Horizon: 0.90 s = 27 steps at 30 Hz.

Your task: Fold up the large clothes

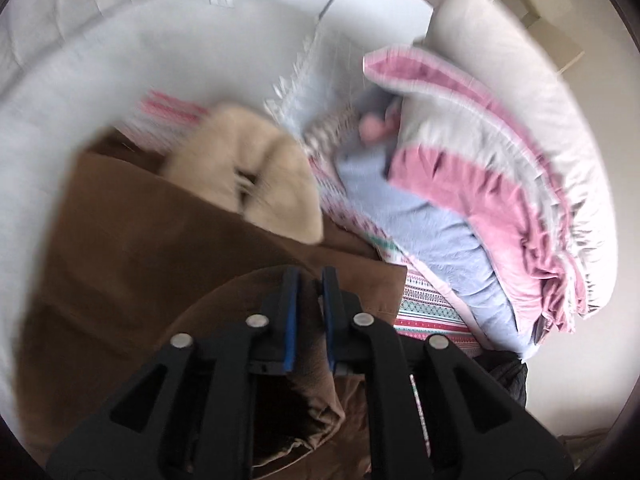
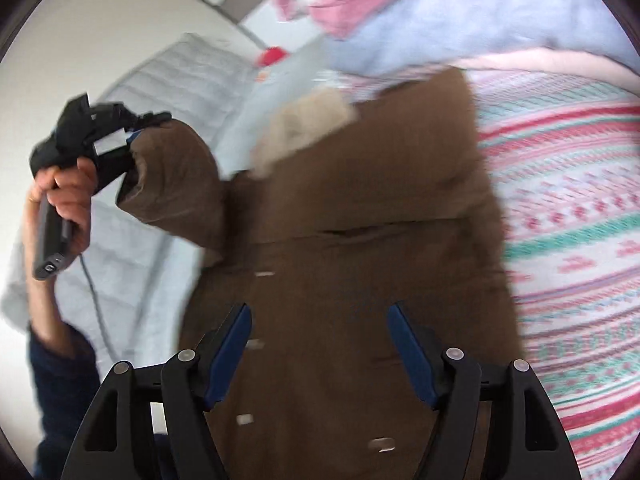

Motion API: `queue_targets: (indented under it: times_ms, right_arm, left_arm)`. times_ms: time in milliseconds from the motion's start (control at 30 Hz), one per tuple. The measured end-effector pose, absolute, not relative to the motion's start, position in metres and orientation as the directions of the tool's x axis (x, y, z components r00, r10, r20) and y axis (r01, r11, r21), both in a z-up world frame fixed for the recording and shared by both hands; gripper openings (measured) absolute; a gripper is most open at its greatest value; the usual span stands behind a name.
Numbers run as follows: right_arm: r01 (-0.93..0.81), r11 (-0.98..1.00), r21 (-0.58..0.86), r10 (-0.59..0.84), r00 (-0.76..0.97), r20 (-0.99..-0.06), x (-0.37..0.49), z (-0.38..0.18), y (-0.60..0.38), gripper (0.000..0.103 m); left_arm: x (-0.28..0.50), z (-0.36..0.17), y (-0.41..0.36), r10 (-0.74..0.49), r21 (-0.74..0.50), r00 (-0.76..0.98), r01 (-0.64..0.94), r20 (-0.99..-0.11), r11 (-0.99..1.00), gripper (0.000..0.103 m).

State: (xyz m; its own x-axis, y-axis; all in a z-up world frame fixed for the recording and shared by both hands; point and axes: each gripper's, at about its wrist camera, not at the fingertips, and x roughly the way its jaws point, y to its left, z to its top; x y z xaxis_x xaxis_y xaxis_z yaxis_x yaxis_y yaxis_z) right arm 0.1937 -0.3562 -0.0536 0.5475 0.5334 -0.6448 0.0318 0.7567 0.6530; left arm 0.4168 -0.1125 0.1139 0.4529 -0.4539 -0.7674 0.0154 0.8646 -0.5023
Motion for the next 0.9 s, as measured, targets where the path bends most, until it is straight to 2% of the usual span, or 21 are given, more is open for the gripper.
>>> queue_targets:
  times_ms: [100, 167, 200, 367, 500, 567, 700, 800, 833, 867, 900]
  right_arm:
    - [0.106, 0.739, 0.665, 0.516, 0.547, -0.659, 0.197, -0.070, -0.374, 0.072]
    - [0.144, 0.735, 0.662, 0.500, 0.544, -0.674, 0.196, -0.076, -0.385, 0.072]
    - [0.153, 0.731, 0.665, 0.499, 0.544, -0.675, 0.196, -0.078, -0.391, 0.072]
    - [0.150, 0.741, 0.654, 0.485, 0.554, -0.677, 0.193, -0.076, -0.400, 0.072]
    - [0.154, 0.748, 0.646, 0.484, 0.539, -0.689, 0.200, -0.084, -0.393, 0.072]
    - [0.178, 0.738, 0.650, 0.478, 0.543, -0.691, 0.204, -0.087, -0.393, 0.072]
    - [0.203, 0.712, 0.672, 0.473, 0.569, -0.673, 0.204, -0.085, -0.395, 0.072]
    - [0.209, 0.732, 0.648, 0.449, 0.567, -0.690, 0.205, -0.086, -0.394, 0.072]
    - [0.215, 0.737, 0.640, 0.442, 0.562, -0.699, 0.205, -0.088, -0.394, 0.072]
    - [0.224, 0.737, 0.638, 0.440, 0.558, -0.704, 0.204, -0.090, -0.395, 0.072]
    - [0.227, 0.735, 0.639, 0.440, 0.557, -0.704, 0.203, -0.092, -0.397, 0.072]
  left_arm:
    - [0.433, 0.060, -0.150, -0.500, -0.535, 0.386, 0.019, -0.775, 0.845, 0.019]
    - [0.437, 0.032, -0.165, -0.474, -0.505, 0.346, -0.001, -0.810, 0.863, 0.042]
    - [0.435, 0.027, -0.166, -0.468, -0.498, 0.338, -0.003, -0.817, 0.867, 0.045]
    - [0.408, 0.017, -0.154, -0.421, -0.429, 0.390, 0.071, -0.819, 0.901, 0.050]
    - [0.379, -0.005, -0.159, -0.314, -0.268, 0.385, 0.170, -0.868, 0.948, 0.052]
    - [0.367, -0.016, -0.174, -0.273, -0.204, 0.377, 0.214, -0.885, 0.955, 0.061]
    - [0.355, -0.019, -0.224, -0.283, -0.176, 0.377, 0.293, -0.882, 0.940, 0.067]
    - [0.364, -0.026, -0.258, -0.178, -0.045, 0.434, 0.299, -0.883, 0.953, 0.070]
    - [0.371, -0.032, -0.267, -0.099, 0.041, 0.467, 0.281, -0.879, 0.959, 0.063]
    - [0.374, -0.036, -0.271, -0.069, 0.079, 0.482, 0.280, -0.873, 0.957, 0.028]
    - [0.381, -0.043, -0.274, -0.027, 0.128, 0.487, 0.282, -0.873, 0.951, 0.013]
